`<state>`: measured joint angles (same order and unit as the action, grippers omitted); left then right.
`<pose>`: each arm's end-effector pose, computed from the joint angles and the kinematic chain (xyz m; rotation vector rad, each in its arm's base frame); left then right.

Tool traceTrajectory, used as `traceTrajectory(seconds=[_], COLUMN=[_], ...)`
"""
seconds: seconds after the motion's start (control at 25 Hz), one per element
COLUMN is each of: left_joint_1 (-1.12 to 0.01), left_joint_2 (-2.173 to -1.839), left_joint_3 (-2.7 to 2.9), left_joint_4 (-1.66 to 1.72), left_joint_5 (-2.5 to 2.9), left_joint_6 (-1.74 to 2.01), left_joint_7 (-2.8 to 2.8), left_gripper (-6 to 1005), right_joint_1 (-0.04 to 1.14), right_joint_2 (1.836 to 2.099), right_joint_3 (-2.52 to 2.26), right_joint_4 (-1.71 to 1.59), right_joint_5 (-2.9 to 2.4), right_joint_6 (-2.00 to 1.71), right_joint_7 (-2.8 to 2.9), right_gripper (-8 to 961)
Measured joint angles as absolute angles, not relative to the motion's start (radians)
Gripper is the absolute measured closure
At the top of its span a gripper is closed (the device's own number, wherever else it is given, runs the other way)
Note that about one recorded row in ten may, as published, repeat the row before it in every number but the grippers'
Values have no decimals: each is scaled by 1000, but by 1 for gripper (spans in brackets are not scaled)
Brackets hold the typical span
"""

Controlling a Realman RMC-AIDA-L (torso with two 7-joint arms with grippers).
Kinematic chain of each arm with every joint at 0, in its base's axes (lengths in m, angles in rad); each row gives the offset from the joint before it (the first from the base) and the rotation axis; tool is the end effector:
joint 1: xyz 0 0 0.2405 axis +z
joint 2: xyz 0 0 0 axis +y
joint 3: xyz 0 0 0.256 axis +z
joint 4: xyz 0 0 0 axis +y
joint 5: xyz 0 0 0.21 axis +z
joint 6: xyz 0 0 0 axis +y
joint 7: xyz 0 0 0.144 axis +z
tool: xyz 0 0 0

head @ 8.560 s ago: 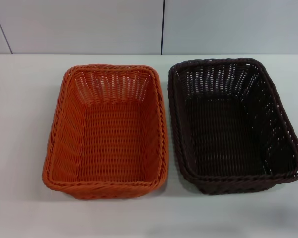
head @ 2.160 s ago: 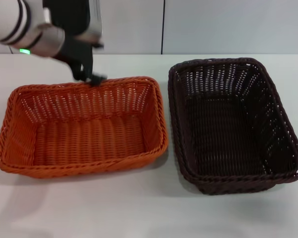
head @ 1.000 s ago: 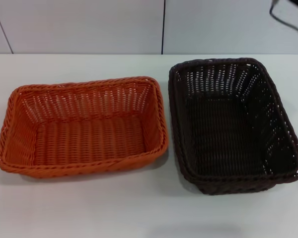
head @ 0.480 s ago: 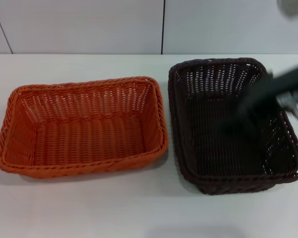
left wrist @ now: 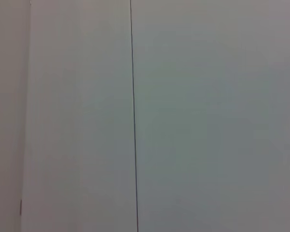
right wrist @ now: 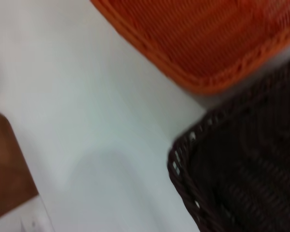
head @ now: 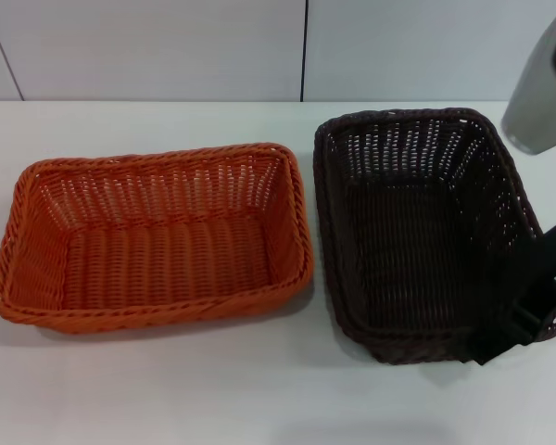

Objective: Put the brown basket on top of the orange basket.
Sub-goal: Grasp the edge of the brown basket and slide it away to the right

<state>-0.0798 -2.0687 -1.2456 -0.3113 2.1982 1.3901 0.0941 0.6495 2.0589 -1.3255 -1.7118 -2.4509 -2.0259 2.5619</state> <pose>-0.4129 0.2137 0.0761 -0.9415 -0.4919 -0.4590 0.1140 0.3057 0.0474 -2.8370 0.6946 -0.5712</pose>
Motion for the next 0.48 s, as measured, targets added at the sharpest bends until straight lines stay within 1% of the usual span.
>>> traceTrajectory(seconds=[0.12, 0.48], left_joint_1=[-80, -79], left_joint_2=[-2069, -2070], left_joint_3=[-1246, -1246], left_joint_4=[-311, -310], left_joint_5=[2198, 2198], left_joint_6=[1393, 1390], left_joint_7=[93, 89], left_gripper=[237, 238], right_joint_1=[686, 713], right_joint_2=[2065, 2073], right_joint_3=[-1332, -1397], right_joint_4=[-1623, -1506], right_joint_5=[-2525, -2553], right_joint_6=[-2022, -1940], right_joint_7=[2524, 2496], right_gripper=[285, 284])
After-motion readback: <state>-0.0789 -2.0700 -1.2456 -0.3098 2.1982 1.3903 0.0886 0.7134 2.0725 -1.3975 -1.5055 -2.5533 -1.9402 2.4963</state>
